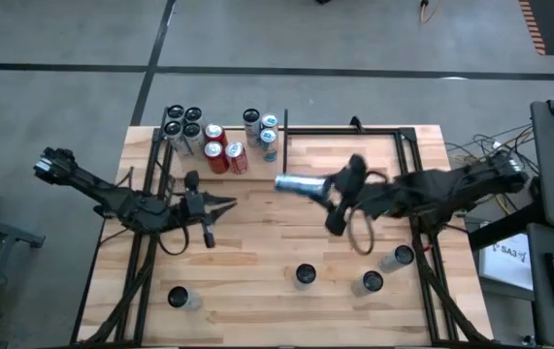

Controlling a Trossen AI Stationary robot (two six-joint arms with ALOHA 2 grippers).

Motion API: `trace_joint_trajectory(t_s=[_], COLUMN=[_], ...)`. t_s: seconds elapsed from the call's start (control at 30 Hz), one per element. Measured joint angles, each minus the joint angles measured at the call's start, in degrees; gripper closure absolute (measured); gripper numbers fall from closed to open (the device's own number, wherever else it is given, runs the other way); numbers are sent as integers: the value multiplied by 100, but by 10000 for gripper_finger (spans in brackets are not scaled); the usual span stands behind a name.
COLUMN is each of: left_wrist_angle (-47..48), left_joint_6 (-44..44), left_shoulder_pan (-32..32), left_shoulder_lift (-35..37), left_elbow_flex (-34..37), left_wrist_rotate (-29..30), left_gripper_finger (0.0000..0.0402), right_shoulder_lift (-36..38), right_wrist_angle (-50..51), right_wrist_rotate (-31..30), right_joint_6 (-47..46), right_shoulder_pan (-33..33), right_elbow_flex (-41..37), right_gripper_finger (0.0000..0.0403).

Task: Place canned beverage on shelf
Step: Put the blue and silver soda can on the shelf aligned with the other blue and silver soda cans

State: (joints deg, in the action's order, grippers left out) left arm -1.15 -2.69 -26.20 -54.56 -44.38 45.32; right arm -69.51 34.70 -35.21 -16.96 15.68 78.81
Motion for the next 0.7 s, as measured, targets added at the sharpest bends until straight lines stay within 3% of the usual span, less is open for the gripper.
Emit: trace_joint_trajectory(t_s=[0.13,0.37,0.47,0.7], left_wrist_angle=[-255,-262,-110,311], left_joint_6=[19,168,127,-92], left_shoulder_pan=[0,-2,0,20], left_shoulder_lift=[-384,-1209,-1577,-2311], left_elbow_flex=[-18,-329,-561,-1146], left_wrist_rotate=[-135,-74,22,70], left_gripper_finger=[327,194,147,96], right_shoulder_lift=[-493,-1440,-1753,-2404], right_wrist_angle=[-108,49,226,825], right_wrist_rotate=[393,1145,1187,1135], right_joint_6=[43,7,5,5], right_shoulder_pan=[96,79,74,47], right_elbow_flex=[128,612,990,1714], right_gripper_finger=[173,173,173,173])
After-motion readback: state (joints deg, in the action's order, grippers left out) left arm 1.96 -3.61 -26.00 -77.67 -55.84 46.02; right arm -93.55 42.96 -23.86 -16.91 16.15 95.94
